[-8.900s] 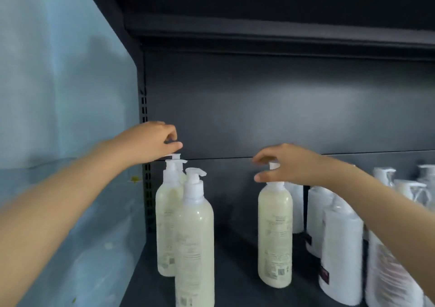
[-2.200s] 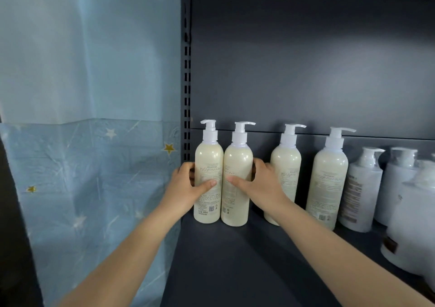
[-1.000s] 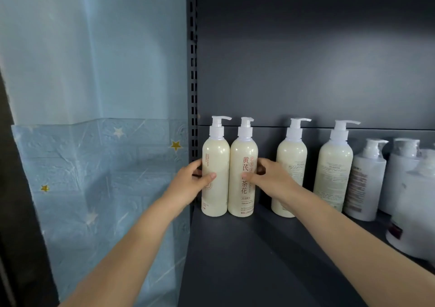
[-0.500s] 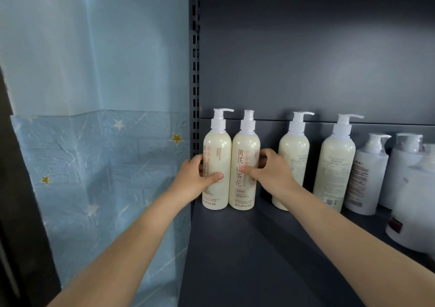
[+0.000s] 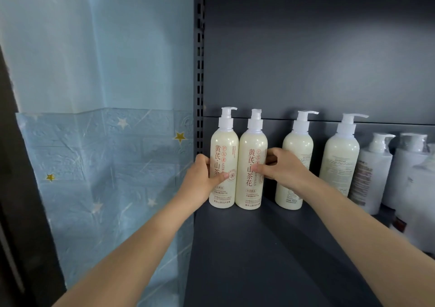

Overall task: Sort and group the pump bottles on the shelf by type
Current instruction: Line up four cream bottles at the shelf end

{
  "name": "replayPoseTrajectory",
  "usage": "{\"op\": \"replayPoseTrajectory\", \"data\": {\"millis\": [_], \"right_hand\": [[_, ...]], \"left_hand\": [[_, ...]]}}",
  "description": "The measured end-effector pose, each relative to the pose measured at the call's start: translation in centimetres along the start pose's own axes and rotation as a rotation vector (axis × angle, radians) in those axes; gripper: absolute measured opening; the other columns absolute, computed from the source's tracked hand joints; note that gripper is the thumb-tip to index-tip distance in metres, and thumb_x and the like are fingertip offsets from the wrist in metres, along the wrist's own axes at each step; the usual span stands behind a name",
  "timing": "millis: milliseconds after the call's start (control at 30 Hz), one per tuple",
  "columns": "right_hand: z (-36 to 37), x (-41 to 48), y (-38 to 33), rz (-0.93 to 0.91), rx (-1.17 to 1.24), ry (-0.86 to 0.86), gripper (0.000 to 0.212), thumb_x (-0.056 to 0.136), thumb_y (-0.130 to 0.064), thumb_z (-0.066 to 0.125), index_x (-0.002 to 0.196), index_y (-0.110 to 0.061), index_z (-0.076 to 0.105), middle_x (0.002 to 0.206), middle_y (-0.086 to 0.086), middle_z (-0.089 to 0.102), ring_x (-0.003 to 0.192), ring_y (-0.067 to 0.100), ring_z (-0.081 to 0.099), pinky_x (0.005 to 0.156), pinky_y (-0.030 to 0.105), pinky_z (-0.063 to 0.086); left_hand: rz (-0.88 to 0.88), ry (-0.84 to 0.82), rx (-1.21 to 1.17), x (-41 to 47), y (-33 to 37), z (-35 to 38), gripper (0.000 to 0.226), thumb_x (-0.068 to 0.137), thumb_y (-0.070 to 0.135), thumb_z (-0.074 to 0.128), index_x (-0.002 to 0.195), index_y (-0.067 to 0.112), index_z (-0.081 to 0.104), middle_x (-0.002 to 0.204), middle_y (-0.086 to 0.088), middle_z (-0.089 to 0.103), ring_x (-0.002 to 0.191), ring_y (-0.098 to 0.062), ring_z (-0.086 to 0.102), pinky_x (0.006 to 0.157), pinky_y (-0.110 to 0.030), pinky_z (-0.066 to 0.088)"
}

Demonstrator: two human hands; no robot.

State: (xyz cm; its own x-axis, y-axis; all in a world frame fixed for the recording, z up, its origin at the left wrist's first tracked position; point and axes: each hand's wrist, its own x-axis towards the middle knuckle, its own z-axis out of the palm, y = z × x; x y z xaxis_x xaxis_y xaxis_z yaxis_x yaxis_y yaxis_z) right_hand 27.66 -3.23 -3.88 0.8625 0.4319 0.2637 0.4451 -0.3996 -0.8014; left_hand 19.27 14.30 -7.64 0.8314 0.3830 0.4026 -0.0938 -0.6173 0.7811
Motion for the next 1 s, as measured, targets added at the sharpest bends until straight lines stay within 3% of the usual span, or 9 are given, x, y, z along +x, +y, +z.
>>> {"op": "replayPoseTrajectory", "data": {"millis": [233, 433, 533, 667, 767, 867, 1000], "right_hand": [[0.3, -0.2, 0.2, -0.043, -0.045, 0.047, 0.043, 0.078, -0.024, 0.075, 0.115, -0.011, 0.056, 0.108, -0.001, 0.065, 0.095, 0.014, 0.061, 0.084, 0.029, 0.05], [0.4, -0.4, 0.2, -0.019, -0.024, 0.044, 0.047, 0.078, -0.022, 0.075, 0.118, -0.01, 0.055, 0.112, 0.0, 0.065, 0.098, 0.015, 0.062, 0.085, 0.029, 0.05], [0.1, -0.3, -0.4, -0.004, -0.076, 0.017, 0.044, 0.078, -0.024, 0.074, 0.115, -0.011, 0.055, 0.111, 0.0, 0.065, 0.097, 0.014, 0.061, 0.086, 0.031, 0.051], [-0.9, -0.8, -1.9, -0.011, -0.361, -0.094, 0.038, 0.083, -0.03, 0.068, 0.112, -0.01, 0.055, 0.107, 0.0, 0.061, 0.096, 0.016, 0.058, 0.081, 0.028, 0.046], [-2.1, -1.7, -2.9, 0.007, -0.57, -0.191, 0.042, 0.086, -0.035, 0.063, 0.112, -0.003, 0.058, 0.109, 0.011, 0.063, 0.088, 0.016, 0.055, 0.071, 0.026, 0.042], [-3.5, -3.2, -4.0, -0.001, -0.725, -0.26, 0.055, 0.086, -0.04, 0.06, 0.122, 0.002, 0.055, 0.121, 0.019, 0.06, 0.098, 0.027, 0.06, 0.084, 0.034, 0.047], [-6.5, -6.1, -5.9, -0.091, -1.002, -0.337, 0.055, 0.086, -0.048, 0.057, 0.127, -0.011, 0.052, 0.122, 0.005, 0.059, 0.109, 0.023, 0.055, 0.092, 0.035, 0.047]], "left_hand": [[-0.003, 0.042, 0.023, -0.1, -0.3, 0.3, 0.042, 0.079, 0.033, 0.07, 0.102, 0.017, 0.038, 0.114, -0.005, 0.059, 0.103, -0.02, 0.059, 0.086, -0.04, 0.052], [-0.013, 0.082, 0.011, -0.4, -0.4, 0.7, 0.043, 0.08, 0.034, 0.07, 0.107, 0.015, 0.042, 0.114, -0.004, 0.059, 0.103, -0.021, 0.059, 0.085, -0.039, 0.052], [0.001, 0.024, 0.06, -0.1, -0.2, 0.2, 0.043, 0.08, 0.035, 0.069, 0.103, 0.016, 0.039, 0.112, -0.002, 0.058, 0.099, -0.018, 0.059, 0.082, -0.036, 0.052], [0.006, -0.148, 0.27, 0.6, 0.6, -1.4, 0.042, 0.084, 0.036, 0.064, 0.11, 0.011, 0.042, 0.109, -0.002, 0.059, 0.096, -0.018, 0.058, 0.079, -0.033, 0.048], [0.039, -0.237, 0.523, 0.2, 2.2, -3.1, 0.038, 0.089, 0.036, 0.057, 0.115, 0.009, 0.047, 0.108, -0.002, 0.058, 0.093, -0.018, 0.055, 0.077, -0.03, 0.044], [0.124, -0.278, 0.695, -0.6, 4.4, -4.8, 0.033, 0.09, 0.034, 0.055, 0.114, 0.011, 0.052, 0.115, -0.005, 0.058, 0.102, -0.02, 0.057, 0.085, -0.031, 0.047], [0.193, -0.299, 0.793, -2.3, 8.8, -6.7, 0.03, 0.089, 0.034, 0.056, 0.112, 0.013, 0.057, 0.114, -0.005, 0.06, 0.104, -0.02, 0.057, 0.092, -0.034, 0.046]]}}
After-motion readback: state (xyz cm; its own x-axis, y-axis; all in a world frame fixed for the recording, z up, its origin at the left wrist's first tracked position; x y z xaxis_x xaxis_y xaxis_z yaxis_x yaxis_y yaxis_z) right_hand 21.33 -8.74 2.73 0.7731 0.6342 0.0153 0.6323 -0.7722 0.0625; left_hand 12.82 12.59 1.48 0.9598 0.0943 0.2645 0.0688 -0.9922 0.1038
